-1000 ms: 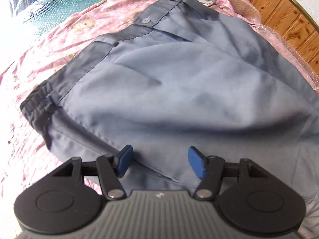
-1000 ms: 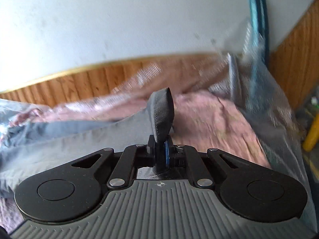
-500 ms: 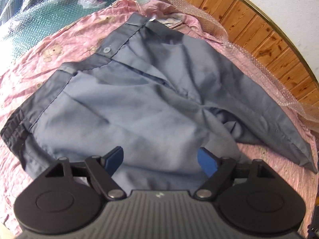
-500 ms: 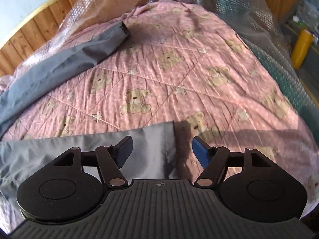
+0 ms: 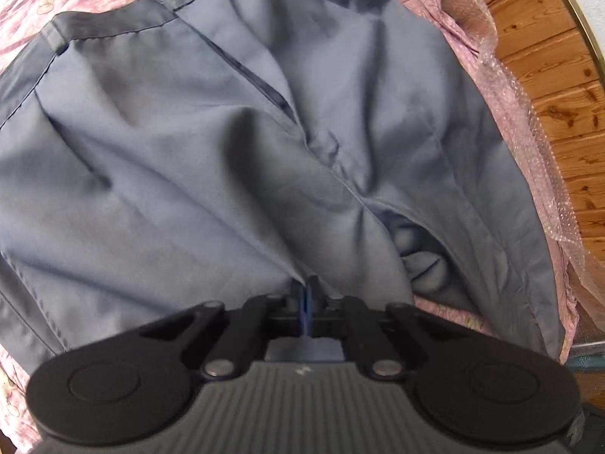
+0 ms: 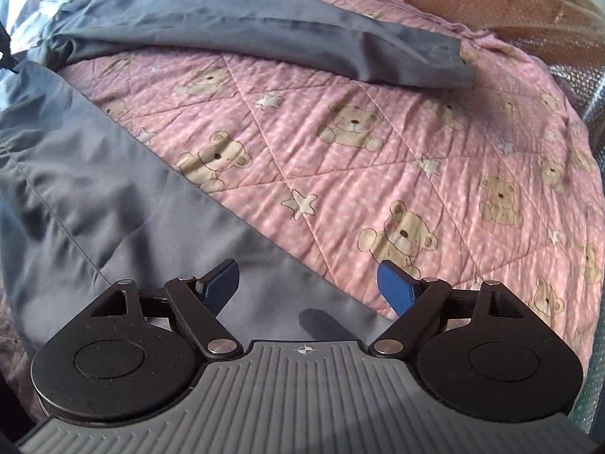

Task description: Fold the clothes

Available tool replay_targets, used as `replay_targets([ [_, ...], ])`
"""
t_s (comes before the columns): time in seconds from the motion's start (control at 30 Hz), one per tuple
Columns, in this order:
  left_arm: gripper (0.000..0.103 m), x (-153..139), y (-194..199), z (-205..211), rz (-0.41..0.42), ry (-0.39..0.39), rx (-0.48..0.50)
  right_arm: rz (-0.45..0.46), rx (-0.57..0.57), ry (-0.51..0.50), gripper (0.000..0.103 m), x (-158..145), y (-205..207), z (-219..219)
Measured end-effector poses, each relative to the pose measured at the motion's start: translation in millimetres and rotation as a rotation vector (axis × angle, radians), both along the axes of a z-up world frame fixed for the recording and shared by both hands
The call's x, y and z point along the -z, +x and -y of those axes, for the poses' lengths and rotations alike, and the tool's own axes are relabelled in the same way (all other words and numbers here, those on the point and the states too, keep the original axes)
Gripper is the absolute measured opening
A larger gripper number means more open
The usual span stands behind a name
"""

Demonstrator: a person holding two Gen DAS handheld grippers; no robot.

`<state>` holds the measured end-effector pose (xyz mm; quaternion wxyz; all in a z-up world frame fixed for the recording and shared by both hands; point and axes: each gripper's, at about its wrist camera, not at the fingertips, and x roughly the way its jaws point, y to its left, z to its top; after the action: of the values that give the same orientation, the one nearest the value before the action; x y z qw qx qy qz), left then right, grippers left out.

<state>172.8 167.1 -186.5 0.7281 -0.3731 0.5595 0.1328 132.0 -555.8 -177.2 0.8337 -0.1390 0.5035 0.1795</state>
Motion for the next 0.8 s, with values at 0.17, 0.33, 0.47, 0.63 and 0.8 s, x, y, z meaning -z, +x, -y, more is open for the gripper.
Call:
replay_targets([
  [0.17,0.001,-45.9,-83.5,-15.3,0.112,-0.037,-0.009,-0.048,-0.165,0.022,0.084,-12.0,4.1,-9.5],
  [0.33,0.001,-29.4,-97.6,-16.3,0.065,-0.025,-0.019,-0.137,-0.354,-0.029,0.084,5.5,7.3,-32.3],
  [0.47,0.003,-27.1,-82.6,-9.1,0.063,0.031,0.007,-0.273,-0.514,-0.132,0.071,28.4,0.0,-47.3],
  [0.63,0.031,-28.6,-58.6,-15.4,0.06,0.098,-0.002,-0.311,-0.472,-0.116,0.061,24.8,7.2,-35.8],
  [0.8,0.033,-21.3,-25.6,-22.7,0.019,0.128,-0.007,-0.261,-0.488,-0.196,0.053,28.4,12.0,-37.1],
])
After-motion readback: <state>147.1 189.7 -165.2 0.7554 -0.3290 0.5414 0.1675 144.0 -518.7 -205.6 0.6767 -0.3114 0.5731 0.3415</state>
